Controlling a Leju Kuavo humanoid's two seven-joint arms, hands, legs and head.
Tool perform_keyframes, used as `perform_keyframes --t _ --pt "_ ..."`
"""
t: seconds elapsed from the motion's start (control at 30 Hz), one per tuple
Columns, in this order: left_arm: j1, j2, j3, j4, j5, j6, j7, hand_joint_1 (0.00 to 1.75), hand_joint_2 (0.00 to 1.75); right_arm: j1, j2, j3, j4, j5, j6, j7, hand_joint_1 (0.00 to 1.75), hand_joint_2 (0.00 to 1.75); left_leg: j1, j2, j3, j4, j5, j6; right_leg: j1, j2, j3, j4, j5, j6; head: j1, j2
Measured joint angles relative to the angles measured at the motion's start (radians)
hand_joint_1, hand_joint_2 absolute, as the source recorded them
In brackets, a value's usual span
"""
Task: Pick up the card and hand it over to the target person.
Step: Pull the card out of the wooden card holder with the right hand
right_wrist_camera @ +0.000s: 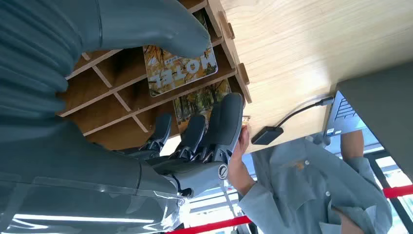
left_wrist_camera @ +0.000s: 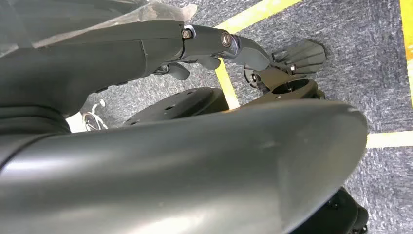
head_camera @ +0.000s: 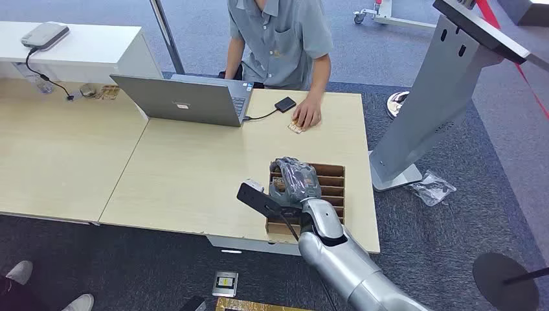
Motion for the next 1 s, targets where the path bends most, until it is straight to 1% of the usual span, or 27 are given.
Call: perform_keyframes --t 0.6,0.83,1.0 --pt "0.001 0.000 0.003 -0.006 0.006 0.006 0.002 0.00 0.00 -0.011 -0.004 -0.004 0.014 -0.007 -0.008 0.001 0.93 1.75 0.000 0.000 -0.001 0.000 0.000 0.000 0.000 0.000 0.000 0.000 0.000 0.000 0.000 0.000" --pt "0.001 0.000 0.008 -0.008 0.012 0.011 0.003 0.00 0.00 -0.027 -0.009 -0.010 0.013 -0.011 -0.022 0.001 0.89 1.75 0.000 0.000 -0.001 0.001 0.000 0.000 0.000 0.000 -0.001 0.000 0.000 0.000 0.000 0.000" --pt "0.002 -0.002 0.010 -0.009 0.015 0.013 0.004 0.00 0.00 -0.033 -0.012 -0.011 0.015 -0.010 -0.025 0.002 0.81 1.75 0.000 0.000 -0.001 0.000 0.000 0.000 0.000 0.000 -0.001 0.000 0.000 0.000 0.000 0.000"
